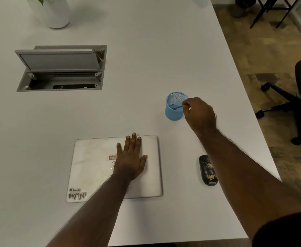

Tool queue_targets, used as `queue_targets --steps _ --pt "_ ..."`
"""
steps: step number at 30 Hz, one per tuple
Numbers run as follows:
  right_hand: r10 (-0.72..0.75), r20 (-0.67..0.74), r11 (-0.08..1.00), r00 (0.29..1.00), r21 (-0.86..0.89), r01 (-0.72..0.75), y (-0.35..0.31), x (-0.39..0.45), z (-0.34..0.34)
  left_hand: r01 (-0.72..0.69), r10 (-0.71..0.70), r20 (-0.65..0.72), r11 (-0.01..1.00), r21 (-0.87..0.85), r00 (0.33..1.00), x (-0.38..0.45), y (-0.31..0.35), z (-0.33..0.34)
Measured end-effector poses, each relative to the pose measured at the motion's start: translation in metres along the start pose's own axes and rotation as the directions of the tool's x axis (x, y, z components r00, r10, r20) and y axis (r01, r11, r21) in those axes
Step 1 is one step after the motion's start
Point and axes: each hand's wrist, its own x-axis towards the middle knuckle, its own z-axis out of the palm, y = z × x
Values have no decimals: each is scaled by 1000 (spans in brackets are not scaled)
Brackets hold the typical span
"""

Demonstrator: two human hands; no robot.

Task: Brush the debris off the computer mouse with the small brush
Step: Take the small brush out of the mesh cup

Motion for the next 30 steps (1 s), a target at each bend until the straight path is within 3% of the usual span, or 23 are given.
queue_targets --steps 6,11,15,18,20,25,27,30 --pt "191 -135 899 972 422 -118 9 -16 -33 -8 8 -17 1000 -16 1000 5 4 -6" --pt "608 -149 578 780 757 -306 32 -43 -67 -50 48 -66 999 -22 997 8 19 -12" --pt "766 -7 329 643 863 -383 59 -81 -86 -70 66 -57 994 -83 996 9 40 -19" --pt "775 136 188 617 883 -431 71 -115 -92 -117 113 -45 986 -115 993 10 59 -25" --pt "743 267 26 614 904 -426 72 -137 -96 -141 136 -40 977 -161 990 10 74 -26" --pt "676 505 -255 537 844 -472 85 -183 -89 -196 135 -166 872 -448 977 3 116 -20" --pt "661 571 -305 487 797 -521 91 -197 -82 -125 69 -115 779 -615 991 -2 136 -15" --pt "655 619 -305 433 741 -599 95 -208 -75 146 -55 142 620 -771 988 -8 165 -14"
